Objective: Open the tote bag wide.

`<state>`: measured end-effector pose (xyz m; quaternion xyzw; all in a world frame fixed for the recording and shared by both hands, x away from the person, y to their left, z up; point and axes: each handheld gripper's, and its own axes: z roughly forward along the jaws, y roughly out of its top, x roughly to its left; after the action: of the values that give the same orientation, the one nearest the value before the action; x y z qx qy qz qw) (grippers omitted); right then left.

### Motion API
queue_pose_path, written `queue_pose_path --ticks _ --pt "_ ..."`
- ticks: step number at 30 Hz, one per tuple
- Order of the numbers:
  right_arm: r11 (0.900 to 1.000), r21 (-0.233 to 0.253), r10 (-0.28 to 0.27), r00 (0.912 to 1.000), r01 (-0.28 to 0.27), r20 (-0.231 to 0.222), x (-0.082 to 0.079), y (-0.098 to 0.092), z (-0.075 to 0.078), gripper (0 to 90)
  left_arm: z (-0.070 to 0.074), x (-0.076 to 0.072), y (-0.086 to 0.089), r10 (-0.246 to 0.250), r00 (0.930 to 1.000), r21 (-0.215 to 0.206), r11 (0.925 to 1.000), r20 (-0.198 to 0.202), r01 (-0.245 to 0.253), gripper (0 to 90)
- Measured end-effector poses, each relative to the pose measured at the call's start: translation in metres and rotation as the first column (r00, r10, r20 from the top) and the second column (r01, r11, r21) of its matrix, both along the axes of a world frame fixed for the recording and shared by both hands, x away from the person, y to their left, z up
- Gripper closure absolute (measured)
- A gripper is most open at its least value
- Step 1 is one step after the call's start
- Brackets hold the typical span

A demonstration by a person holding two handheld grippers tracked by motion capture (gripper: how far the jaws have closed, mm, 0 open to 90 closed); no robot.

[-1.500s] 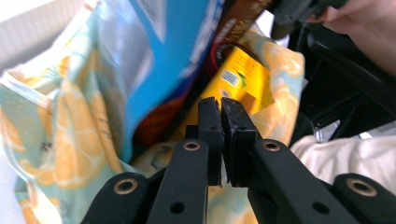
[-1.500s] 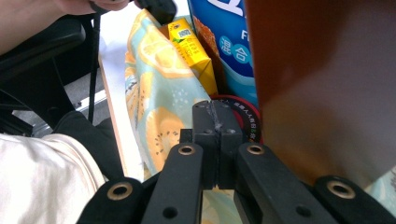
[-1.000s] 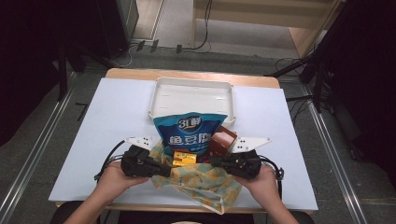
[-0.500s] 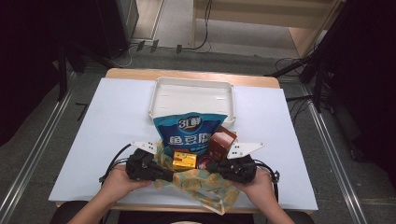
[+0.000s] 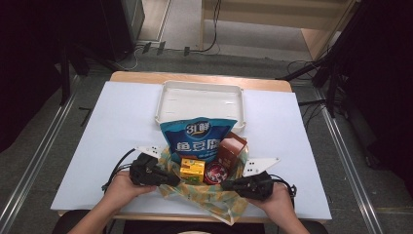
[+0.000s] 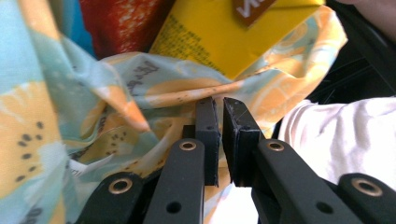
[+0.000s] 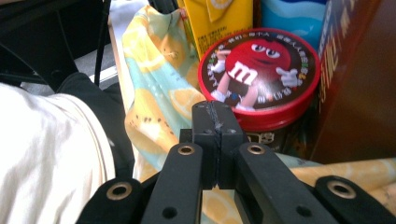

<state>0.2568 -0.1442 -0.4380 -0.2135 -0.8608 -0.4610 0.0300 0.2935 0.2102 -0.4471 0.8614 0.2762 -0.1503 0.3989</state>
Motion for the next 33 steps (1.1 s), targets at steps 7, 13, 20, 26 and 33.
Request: queue_pose_path --ticks 7,13,20,26,33 --pt "1.000 -0.010 -0.004 1.0000 0.004 -0.003 0.001 -0.009 -0.010 90.0 -0.006 0.003 0.005 0.020 0.9997 0.003 0.9998 -0.011 -0.020 85.7" --pt "1.000 -0.024 -0.012 0.9997 0.012 -0.019 0.009 -0.014 -0.022 90.0 -0.012 0.007 0.007 0.030 0.9993 0.007 0.9995 -0.024 -0.029 85.8" --pt "0.997 -0.068 -0.047 0.9972 0.043 -0.057 0.023 -0.015 -0.031 90.0 -0.019 0.013 0.007 0.054 0.9977 0.021 0.9984 -0.041 -0.053 86.8" --pt "0.995 -0.084 -0.064 0.9967 0.059 -0.049 0.032 -0.022 -0.035 90.0 -0.023 0.018 0.010 0.079 0.9962 0.047 0.9959 -0.034 -0.078 87.8" --pt "0.992 -0.122 -0.049 0.9978 0.043 -0.045 0.041 -0.026 -0.041 90.0 -0.026 0.026 0.014 0.093 0.9951 0.057 0.9943 -0.036 -0.090 89.9"
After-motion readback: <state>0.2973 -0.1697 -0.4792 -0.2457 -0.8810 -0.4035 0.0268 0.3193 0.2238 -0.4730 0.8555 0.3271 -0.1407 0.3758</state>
